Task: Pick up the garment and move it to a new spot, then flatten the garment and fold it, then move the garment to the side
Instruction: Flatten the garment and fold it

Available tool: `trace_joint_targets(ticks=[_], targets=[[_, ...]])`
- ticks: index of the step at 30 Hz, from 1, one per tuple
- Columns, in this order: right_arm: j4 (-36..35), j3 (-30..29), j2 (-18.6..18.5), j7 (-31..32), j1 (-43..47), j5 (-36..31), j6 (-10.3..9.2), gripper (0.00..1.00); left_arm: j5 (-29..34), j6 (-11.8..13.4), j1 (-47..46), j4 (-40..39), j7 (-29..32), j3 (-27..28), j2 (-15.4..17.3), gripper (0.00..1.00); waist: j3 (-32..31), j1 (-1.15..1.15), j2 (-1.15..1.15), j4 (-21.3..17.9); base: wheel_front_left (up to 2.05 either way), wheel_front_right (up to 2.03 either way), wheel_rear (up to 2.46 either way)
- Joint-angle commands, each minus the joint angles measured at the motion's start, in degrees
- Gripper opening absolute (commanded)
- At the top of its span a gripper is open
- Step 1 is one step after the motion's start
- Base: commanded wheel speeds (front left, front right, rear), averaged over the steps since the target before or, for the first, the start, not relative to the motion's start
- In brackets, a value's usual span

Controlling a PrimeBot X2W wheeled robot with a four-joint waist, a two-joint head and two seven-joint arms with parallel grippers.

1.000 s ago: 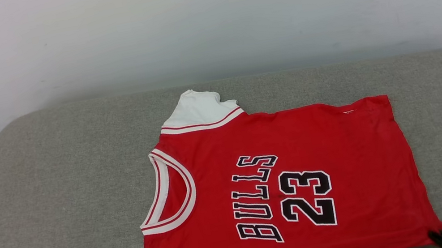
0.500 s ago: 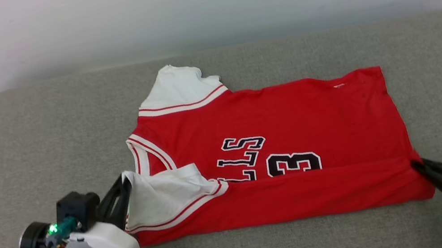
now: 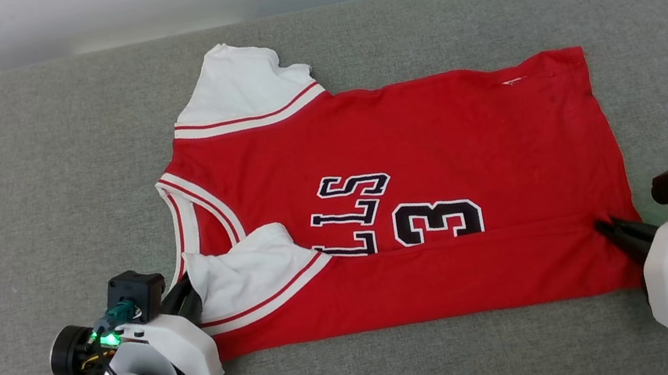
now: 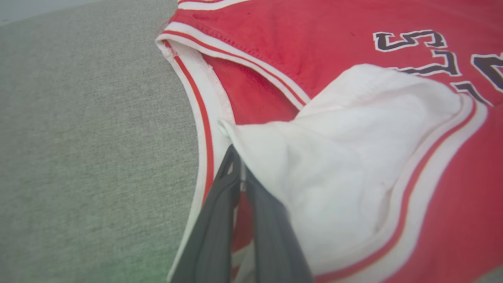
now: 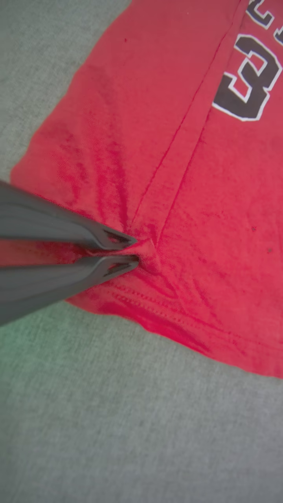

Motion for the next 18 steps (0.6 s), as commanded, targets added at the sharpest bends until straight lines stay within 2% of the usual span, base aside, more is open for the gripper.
trace_joint_targets(ticks=[1,3,4,5,6,7,14,18], targets=[[1.6,1.3,0.6,-0.5,-1.1,0.8,-0.02,0.0,0.1,-0.7,-1.2,2.0,-0.6,-0.5,-0.9,0.0,0.2,-0.02,0.0,0.1,0.0,0.0,0.0],[3.1,2.5,1.0,-1.1,-1.6,1.3,-0.02,0.0,0.0,-1.5,-1.7,4.3,-1.1,-1.0,-1.8,0.0,0.1,-0.02,0.0,0.2,0.0,0.0,0.0],[3.3,3.0,1.1,-1.7,-2.0,1.4,-0.02,0.02,0.0,-1.8,-2.0,5.2,-1.4,-1.1,-2.1,0.25,-0.2,-0.02,0.0,0.3,0.0,0.0,0.0],[3.5,3.4,1.1,-2.1,-2.3,1.8,-0.02,0.17,0.1,-2.0,-2.4,6.0,-1.6,-1.3,-2.3,0.62,-0.5,-0.02,0.0,0.5,0.0,0.0,0.0],[3.3,3.6,1.1,-2.6,-2.4,2.3,-0.02,0.84,0.3,-2.2,-2.9,6.6,-2.0,-1.2,-2.3,1.0,-1.0,-0.02,0.0,0.6,0.0,0.0,0.0],[3.0,3.7,0.9,-3.3,-2.6,2.5,-0.02,1.0,0.6,-2.3,-3.3,7.0,-2.3,-1.2,-2.1,1.0,-1.5,-0.02,0.0,0.7,0.0,0.0,0.0],[-0.6,2.6,-2.3,-6.0,0.3,4.0,-0.02,1.0,1.8,-3.0,-5.7,5.2,-1.6,-1.7,1.8,1.0,-6.0,-0.02,0.0,1.7,0.0,0.0,0.0],[-3.4,1.0,-3.9,-5.5,2.0,3.6,-0.02,1.0,1.5,-3.7,-7.8,1.6,5.7,-3.4,5.2,1.0,-7.8,-0.02,0.0,2.1,0.0,0.0,0.0]])
